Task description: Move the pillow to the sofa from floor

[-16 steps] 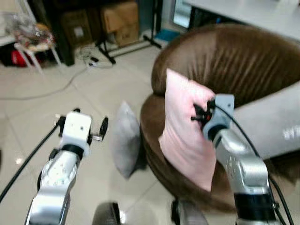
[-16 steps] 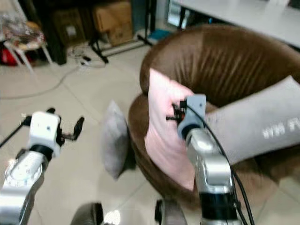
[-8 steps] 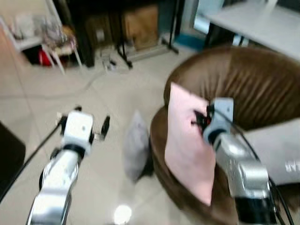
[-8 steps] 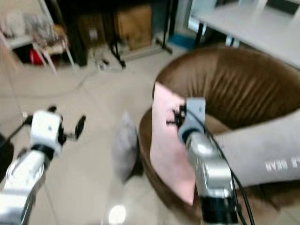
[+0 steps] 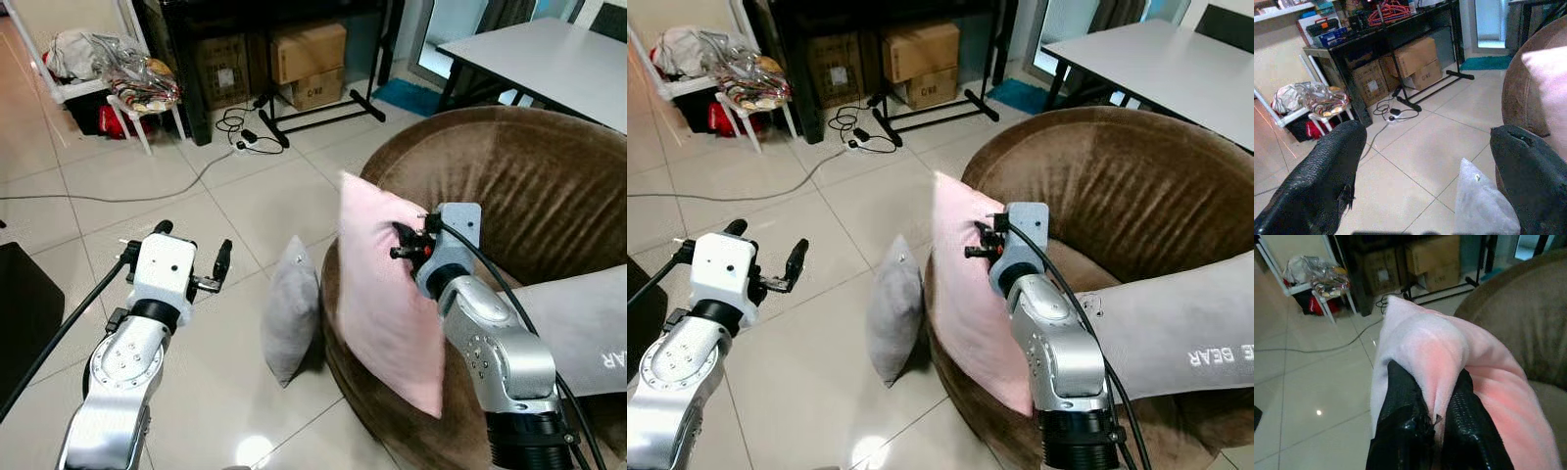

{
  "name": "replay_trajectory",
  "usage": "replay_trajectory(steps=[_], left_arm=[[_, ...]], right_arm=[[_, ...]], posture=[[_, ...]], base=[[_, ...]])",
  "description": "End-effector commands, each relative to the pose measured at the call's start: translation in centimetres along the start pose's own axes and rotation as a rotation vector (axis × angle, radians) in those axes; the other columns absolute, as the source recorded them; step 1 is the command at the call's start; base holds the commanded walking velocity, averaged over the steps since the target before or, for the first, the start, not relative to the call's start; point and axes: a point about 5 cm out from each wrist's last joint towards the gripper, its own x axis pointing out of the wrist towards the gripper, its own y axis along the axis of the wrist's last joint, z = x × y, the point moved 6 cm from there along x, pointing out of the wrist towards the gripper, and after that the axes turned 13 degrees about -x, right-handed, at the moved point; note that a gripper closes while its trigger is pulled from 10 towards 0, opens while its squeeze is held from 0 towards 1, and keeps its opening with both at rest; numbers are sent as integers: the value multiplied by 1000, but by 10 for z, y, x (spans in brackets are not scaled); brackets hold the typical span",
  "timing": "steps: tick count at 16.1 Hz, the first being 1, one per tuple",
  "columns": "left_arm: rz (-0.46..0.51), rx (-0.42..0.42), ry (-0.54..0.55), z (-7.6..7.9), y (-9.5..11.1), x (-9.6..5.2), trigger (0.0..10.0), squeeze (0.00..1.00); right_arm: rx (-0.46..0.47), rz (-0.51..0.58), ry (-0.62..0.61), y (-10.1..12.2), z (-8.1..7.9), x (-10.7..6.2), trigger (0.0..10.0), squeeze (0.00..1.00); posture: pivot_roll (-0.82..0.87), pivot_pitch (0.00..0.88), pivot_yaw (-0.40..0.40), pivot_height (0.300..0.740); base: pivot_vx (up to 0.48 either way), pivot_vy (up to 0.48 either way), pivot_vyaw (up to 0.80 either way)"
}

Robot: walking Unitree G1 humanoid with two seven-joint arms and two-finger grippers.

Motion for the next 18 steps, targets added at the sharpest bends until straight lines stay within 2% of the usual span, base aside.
replay_trajectory(steps=[1, 3, 10, 16, 18], left_arm=[[18, -9, -4, 0, 4, -2, 10000, 0], [19, -13, -6, 0, 4, -2, 10000, 0], [18, -13, -9, -1, 3, -6, 10000, 0], [10, -5, -18, 0, 2, -8, 10000, 0], [-14, 20, -56, 5, -2, -9, 10000, 0]], right_arm=[[-19, 87, 0, 21, 1, -2, 10000, 0], [-38, 98, 25, 24, -2, -1, 10000, 0], [-65, 139, 93, 34, -13, -1, 10000, 0], [-94, 169, 165, 42, -23, -3, 10000, 0], [-97, 164, 196, 46, -27, -2, 10000, 0]], posture=[[-56, 0, -44, 740], [-56, 0, -44, 740], [-45, 0, -52, 740], [-39, 0, -53, 740], [-37, 0, -52, 740]], base=[[289, 0, 0], [302, 0, -275], [319, 0, -800], [318, 0, 0], [0, 0, 0]])
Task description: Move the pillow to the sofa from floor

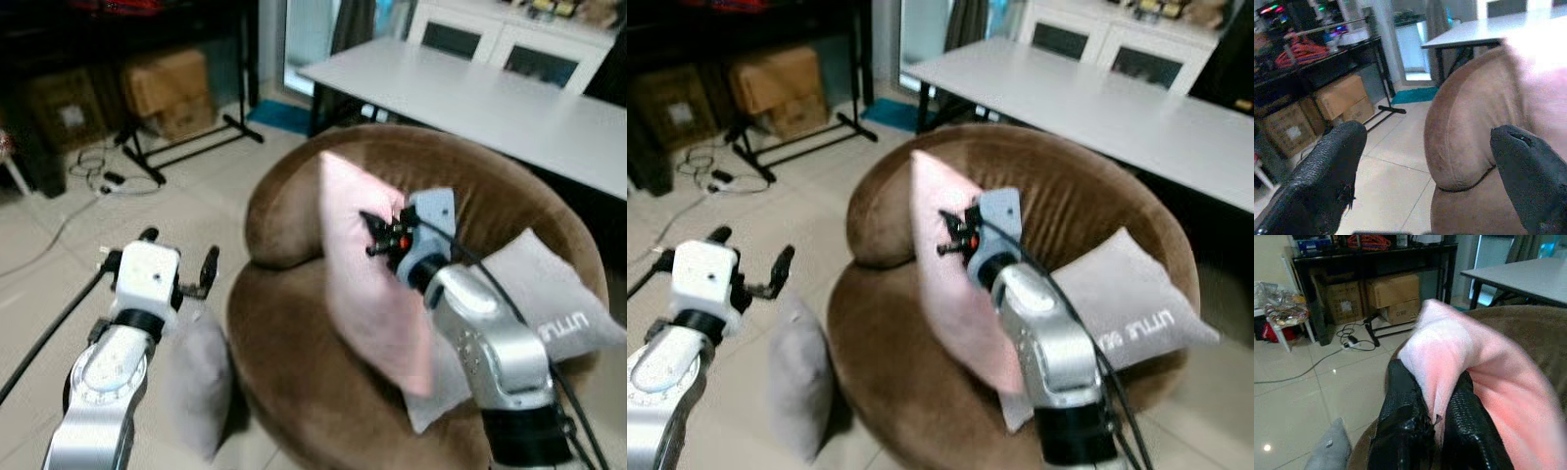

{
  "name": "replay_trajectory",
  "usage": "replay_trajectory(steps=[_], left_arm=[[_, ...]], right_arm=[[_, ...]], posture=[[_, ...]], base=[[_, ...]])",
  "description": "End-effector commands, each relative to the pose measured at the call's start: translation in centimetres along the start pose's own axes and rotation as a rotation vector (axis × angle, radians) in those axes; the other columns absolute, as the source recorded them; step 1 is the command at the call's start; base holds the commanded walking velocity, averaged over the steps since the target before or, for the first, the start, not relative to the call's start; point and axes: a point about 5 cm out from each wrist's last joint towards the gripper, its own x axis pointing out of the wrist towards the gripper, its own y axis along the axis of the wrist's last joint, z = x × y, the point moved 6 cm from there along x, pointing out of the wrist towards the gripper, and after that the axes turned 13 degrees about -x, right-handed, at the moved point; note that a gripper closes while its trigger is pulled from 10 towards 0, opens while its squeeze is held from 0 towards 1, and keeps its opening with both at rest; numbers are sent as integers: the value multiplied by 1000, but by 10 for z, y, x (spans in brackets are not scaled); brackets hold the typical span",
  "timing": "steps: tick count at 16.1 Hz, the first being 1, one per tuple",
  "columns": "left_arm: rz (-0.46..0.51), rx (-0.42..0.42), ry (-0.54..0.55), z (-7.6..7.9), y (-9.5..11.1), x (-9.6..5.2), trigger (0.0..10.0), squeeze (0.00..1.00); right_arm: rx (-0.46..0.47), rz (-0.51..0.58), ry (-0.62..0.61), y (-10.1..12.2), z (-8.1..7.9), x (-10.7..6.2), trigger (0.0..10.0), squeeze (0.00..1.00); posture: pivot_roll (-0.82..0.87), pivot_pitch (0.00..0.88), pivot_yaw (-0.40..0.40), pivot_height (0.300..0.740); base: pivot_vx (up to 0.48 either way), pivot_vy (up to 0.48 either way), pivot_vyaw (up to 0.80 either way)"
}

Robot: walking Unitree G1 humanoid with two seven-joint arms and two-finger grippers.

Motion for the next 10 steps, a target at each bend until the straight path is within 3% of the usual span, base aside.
replay_trajectory(steps=[1, 4, 6, 7, 8, 10], left_arm=[[-24, 7, -66, 15, -3, 0, 10000, 0], [-99, 61, -202, 21, -12, -7, 10000, 0], [-122, 77, -226, 19, -14, -9, 10000, 0], [-152, 83, -261, 19, -18, -12, 10000, 0], [-180, 86, -293, 20, -21, -15, 10000, 0], [-213, 88, -334, 22, -26, -19, 10000, 0]], right_arm=[[-3, 40, 2, 15, 5, -2, 10000, 0], [40, -20, 91, 16, -12, 6, 10000, 0], [95, -28, 96, 17, -17, 10, 10000, 0], [172, -50, 100, 15, -22, 14, 10000, 0], [221, -86, 84, 11, -22, 18, 10000, 0], [404, -150, -68, -4, -1, 29, 10000, 0]], posture=[[-37, 0, -50, 740], [-38, 0, -39, 740], [-39, 0, -35, 740], [-35, 0, -34, 740], [-33, 0, -33, 740], [-29, 0, -31, 740]], base=[[0, 0, 0], [0, 0, 0], [0, 0, 0], [0, 0, 0], [0, 0, 0], [0, 0, 0]])
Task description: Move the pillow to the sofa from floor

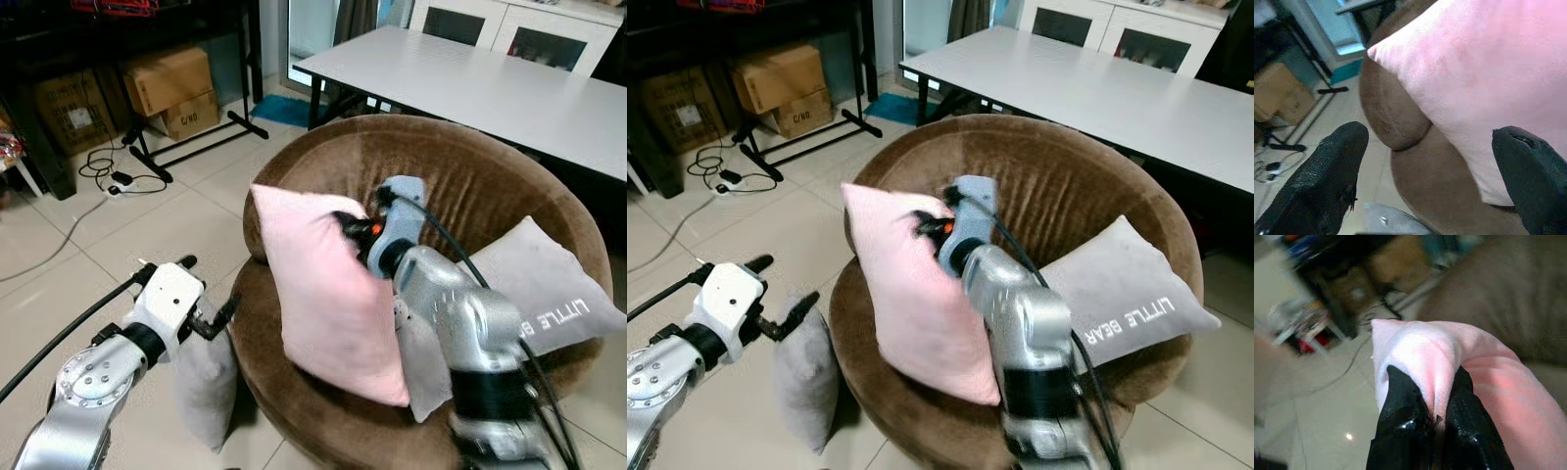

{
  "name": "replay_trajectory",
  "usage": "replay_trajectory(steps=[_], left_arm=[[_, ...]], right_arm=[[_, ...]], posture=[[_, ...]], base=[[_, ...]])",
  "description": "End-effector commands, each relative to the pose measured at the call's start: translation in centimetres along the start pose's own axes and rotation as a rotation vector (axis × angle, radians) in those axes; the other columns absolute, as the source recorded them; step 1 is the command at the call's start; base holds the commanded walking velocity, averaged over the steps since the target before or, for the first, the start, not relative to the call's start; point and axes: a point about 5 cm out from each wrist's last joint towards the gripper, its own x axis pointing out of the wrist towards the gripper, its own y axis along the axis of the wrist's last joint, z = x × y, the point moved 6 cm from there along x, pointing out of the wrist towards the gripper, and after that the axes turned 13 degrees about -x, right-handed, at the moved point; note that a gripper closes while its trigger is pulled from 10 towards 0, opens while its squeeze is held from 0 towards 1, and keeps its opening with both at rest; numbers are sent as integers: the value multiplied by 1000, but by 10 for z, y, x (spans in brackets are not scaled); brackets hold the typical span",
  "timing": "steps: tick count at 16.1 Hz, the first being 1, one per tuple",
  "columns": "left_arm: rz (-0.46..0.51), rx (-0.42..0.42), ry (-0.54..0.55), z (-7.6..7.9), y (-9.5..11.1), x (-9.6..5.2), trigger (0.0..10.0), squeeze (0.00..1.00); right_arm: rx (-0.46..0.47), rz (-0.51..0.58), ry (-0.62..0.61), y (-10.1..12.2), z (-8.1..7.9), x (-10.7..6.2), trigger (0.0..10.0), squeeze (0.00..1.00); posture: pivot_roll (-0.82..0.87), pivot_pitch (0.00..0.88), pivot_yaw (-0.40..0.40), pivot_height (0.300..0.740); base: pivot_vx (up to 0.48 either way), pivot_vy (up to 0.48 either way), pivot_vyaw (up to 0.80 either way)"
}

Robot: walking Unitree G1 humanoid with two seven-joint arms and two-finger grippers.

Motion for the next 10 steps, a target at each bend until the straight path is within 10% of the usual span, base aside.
replay_trajectory(steps=[1, 3, 4, 10], left_arm=[[-2, 6, -25, 3, 2, -2, 10000, 0], [-7, 6, -32, 5, 2, -2, 10000, 0], [-13, 9, -47, 5, 2, -3, 10000, 0], [-14, 14, -82, 7, 5, -4, 10000, 0]], right_arm=[[72, 51, -67, 14, 15, 0, 10000, 0], [162, 41, -146, 10, 35, 4, 10000, 0], [316, 58, -267, 3, 77, 8, 10000, 0], [486, 103, -540, -7, 167, -13, 10000, 0]], posture=[[-26, 0, -31, 740], [-24, 0, -29, 740], [-22, 0, -26, 740], [-14, 0, -32, 740]], base=[[0, 0, 0], [0, 0, 0], [0, 0, 0], [0, 0, 0]])
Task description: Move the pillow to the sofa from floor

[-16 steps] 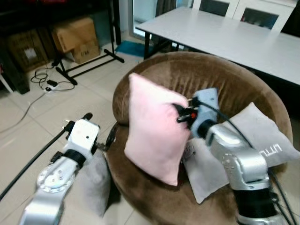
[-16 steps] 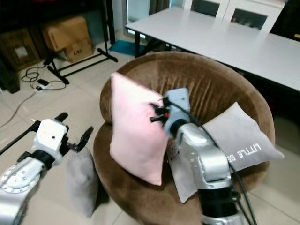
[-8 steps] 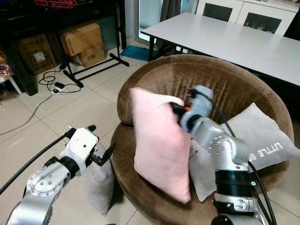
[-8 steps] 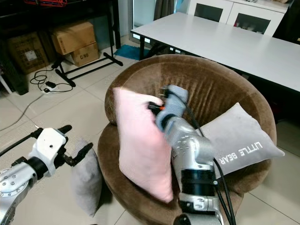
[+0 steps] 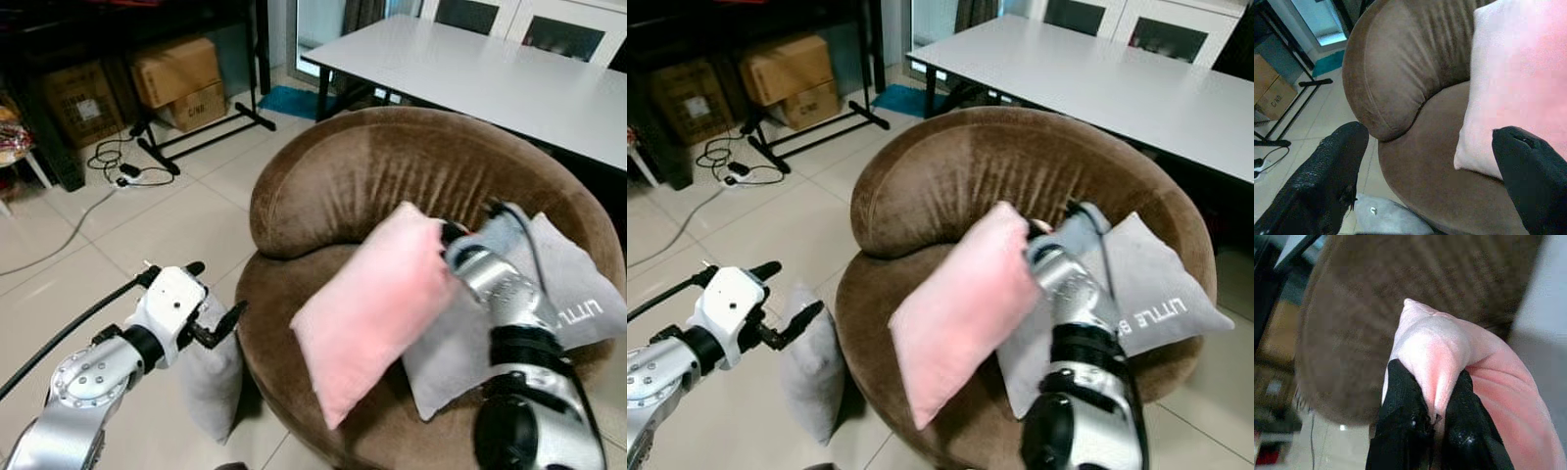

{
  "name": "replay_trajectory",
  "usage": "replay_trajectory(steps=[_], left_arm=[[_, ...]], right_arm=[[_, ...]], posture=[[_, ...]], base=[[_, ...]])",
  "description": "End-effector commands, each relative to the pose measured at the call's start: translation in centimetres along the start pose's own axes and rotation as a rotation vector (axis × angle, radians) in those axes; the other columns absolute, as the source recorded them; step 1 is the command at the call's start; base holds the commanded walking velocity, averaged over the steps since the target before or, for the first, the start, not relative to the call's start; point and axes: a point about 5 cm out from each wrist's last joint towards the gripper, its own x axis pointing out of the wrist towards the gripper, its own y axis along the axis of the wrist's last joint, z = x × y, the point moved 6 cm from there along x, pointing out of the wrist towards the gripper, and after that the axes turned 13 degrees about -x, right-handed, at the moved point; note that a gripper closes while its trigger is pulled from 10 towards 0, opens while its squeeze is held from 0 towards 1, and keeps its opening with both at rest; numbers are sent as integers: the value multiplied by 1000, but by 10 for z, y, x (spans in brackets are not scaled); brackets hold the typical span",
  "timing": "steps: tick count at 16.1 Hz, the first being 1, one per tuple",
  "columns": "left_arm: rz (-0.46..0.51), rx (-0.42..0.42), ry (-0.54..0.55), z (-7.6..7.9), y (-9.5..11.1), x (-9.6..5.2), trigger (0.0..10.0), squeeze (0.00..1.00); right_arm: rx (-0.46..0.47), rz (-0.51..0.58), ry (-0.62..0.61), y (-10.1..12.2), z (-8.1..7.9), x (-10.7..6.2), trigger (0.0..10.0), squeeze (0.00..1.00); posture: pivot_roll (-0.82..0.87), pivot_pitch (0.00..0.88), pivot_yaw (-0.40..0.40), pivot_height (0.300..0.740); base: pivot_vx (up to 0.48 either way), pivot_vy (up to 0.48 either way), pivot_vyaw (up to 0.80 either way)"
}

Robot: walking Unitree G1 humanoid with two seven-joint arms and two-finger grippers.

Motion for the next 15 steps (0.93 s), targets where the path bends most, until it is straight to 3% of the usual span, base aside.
replay_trajectory(steps=[1, 4, 8, 9, 10, 12, 15], left_arm=[[8, 8, -22, 3, 5, -1, 10000, 0], [9, 7, -39, 3, 7, 0, 10000, 0], [5, 4, -74, 5, 8, 2, 10000, 0], [2, -4, -87, 7, 7, 3, 10000, 0], [-1, -21, -101, 9, 7, 2, 10000, 0], [3, -75, -129, 13, 6, -1, 10000, 0], [24, -198, -181, 20, 10, -7, 10000, 0]], right_arm=[[67, 87, -50, 27, 18, 0, 10000, 0], [136, 122, -127, 33, 59, -4, 10000, 0], [63, 41, -184, -6, 86, -10, 10000, 0], [44, 24, -182, -15, 88, -13, 10000, 749], [18, 13, -175, -23, 89, -16, 10000, 1000], [-36, 22, -137, -29, 83, -28, 10000, 1000], [-112, 91, -74, -13, 66, -43, 10000, 1000]], posture=[[-14, 0, -32, 740], [-23, 0, -23, 740], [-36, 0, -5, 740], [-37, 0, -3, 740], [-37, 0, -1, 740], [-35, 0, -2, 740], [-39, 0, -5, 740]], base=[[0, 0, 0], [0, 0, 0], [0, 0, 0], [0, 0, 0], [0, 0, 0], [0, 0, 0], [0, 0, 0]])
